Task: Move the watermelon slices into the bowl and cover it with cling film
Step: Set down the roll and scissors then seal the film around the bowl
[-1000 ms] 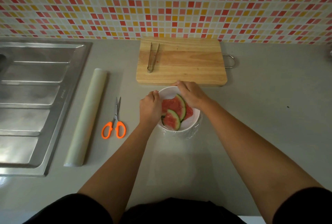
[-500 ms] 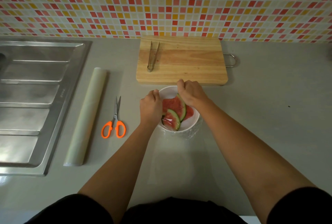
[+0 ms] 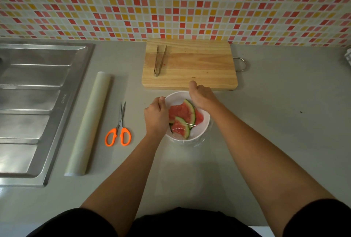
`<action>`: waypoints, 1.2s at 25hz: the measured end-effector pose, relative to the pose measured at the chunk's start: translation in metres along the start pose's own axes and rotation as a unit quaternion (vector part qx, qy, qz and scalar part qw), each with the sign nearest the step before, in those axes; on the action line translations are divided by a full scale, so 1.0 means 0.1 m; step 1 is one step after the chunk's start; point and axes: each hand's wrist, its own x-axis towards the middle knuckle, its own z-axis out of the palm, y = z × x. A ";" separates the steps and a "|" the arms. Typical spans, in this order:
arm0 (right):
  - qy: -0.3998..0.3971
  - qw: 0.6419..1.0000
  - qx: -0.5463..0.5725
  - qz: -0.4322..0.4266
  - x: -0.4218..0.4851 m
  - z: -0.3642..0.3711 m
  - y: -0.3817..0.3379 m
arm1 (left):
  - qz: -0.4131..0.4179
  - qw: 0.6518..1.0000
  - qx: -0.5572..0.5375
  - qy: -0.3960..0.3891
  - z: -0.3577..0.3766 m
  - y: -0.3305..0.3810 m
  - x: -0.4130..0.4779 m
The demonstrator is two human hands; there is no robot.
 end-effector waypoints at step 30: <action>0.095 0.992 0.076 0.035 -0.45 0.07 0.49 | -0.118 0.971 -0.151 -0.140 -0.09 0.13 0.07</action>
